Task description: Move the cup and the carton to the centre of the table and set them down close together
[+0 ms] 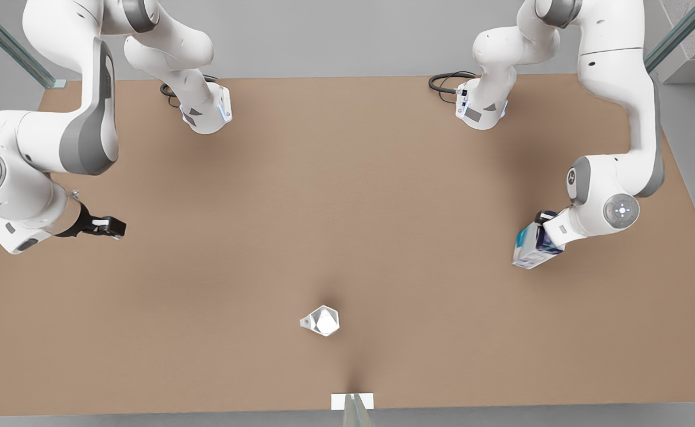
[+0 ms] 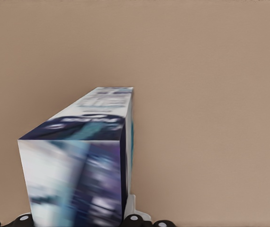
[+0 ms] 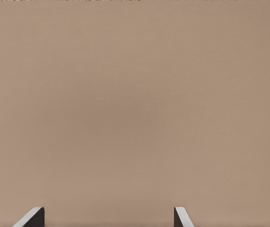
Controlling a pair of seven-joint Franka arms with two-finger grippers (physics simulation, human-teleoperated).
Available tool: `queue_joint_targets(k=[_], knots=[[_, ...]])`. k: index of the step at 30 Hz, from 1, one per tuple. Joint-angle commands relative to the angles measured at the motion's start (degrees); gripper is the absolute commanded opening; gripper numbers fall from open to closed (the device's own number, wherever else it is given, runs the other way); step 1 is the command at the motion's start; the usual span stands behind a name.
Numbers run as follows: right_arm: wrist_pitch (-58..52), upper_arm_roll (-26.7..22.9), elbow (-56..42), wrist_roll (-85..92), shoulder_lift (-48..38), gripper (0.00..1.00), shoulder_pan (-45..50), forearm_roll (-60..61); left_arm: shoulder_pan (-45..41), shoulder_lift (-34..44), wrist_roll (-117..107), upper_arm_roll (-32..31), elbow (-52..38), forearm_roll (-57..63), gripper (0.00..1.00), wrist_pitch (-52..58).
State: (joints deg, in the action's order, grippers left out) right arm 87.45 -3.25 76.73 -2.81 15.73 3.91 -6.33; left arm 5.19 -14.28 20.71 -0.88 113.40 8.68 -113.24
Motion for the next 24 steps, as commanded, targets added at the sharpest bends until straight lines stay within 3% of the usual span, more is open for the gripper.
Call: queue_joint_targets(k=[1, 5, 8, 10, 14, 16, 19, 24], knots=[[0.00, 0.00, 0.00, 0.00, 0.00, 1.00, -0.04, 0.00, -0.09, 0.04, 0.03, 0.00, -0.02, -0.42, 0.60, 0.03], [0.09, 0.00, 0.00, -0.09, 0.00, 1.00, 0.04, 0.00, -0.62, 1.71, 1.00, -0.87, -1.86, -0.33, 0.62, 1.26], [0.09, 0.00, 0.00, 0.00, 0.00, 1.00, -0.04, 0.09, -0.89, 1.45, 8.63, -4.74, -12.50, -0.33, 0.61, 9.26], [0.09, 0.00, 0.00, -0.09, 0.00, 1.00, -0.13, 0.09, -0.97, 0.92, 18.47, -7.20, -16.36, -0.33, 0.61, 10.23], [0.09, 0.00, 0.00, -0.18, -0.09, 1.00, -0.31, 0.09, -2.73, -1.54, 58.53, -8.43, -21.82, -0.69, 0.61, 7.33], [0.26, 0.00, 0.00, -0.18, 0.00, 1.00, -0.31, 0.09, -7.82, -1.45, 69.99, -8.52, -24.54, 1.86, 0.61, 6.45], [0.26, 0.00, 0.00, -0.18, 0.09, 1.00, -0.48, 0.09, -19.16, -1.63, 59.98, -8.70, -24.54, 3.80, 0.62, 7.94], [0.26, 0.00, 0.17, -0.18, 0.09, 1.00, -0.40, 0.09, -33.31, -8.66, 38.36, -8.17, -27.00, 3.88, 0.61, 7.50]])
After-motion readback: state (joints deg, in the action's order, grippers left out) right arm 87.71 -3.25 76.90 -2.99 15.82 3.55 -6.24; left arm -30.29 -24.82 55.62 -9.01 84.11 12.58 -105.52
